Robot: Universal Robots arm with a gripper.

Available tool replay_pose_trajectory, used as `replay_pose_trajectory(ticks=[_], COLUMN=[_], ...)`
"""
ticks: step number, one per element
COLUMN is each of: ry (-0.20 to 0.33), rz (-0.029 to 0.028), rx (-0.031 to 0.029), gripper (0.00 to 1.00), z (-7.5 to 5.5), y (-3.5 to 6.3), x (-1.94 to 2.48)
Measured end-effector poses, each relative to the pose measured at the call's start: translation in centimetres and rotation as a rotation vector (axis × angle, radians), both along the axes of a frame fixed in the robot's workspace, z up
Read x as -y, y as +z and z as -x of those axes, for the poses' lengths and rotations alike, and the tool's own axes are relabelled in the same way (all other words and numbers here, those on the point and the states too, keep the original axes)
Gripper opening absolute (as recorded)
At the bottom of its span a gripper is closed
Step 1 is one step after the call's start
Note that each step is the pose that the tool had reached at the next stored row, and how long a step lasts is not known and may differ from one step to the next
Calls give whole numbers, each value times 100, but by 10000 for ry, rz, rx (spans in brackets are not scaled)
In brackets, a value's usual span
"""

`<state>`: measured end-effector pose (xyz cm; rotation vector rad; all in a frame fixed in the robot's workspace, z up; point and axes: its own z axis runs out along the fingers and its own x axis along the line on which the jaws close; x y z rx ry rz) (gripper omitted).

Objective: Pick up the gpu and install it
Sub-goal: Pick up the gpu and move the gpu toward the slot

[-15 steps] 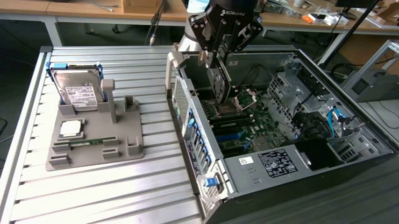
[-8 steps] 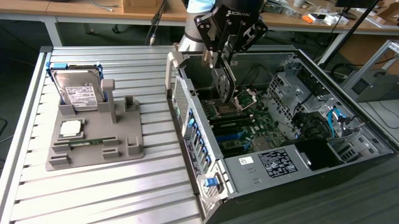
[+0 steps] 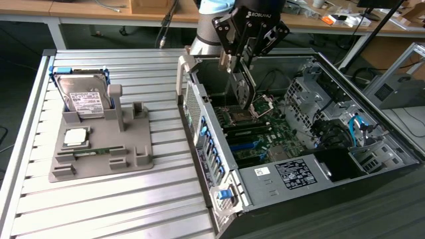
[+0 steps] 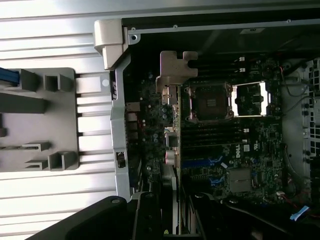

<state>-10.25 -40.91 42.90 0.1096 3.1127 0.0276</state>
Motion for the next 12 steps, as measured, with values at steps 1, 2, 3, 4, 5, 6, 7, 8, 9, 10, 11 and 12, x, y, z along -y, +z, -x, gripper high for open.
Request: replay_pose_trajectory(ticks=[1, 2, 3, 4, 5, 6, 7, 8, 9, 10, 11, 12], ry=[0, 0, 0, 0, 0, 1, 0, 0, 0, 0, 0, -1], rz=[2, 5, 7, 12, 17, 19, 22, 25, 27, 31, 35, 38], rx=[0, -1, -1, -1, 0, 0, 0, -1, 0, 0, 0, 0], gripper=[27, 27, 27, 27, 27, 27, 27, 27, 27, 27, 27, 27], z=[-11, -23, -32, -54, -82, -94, -104, -117, -127, -145, -158, -167], y=[0, 0, -1, -1, -2, -3, -2, -3, -3, -4, -4, -4], x=[0, 0, 0, 0, 1, 1, 1, 1, 1, 1, 1, 1])
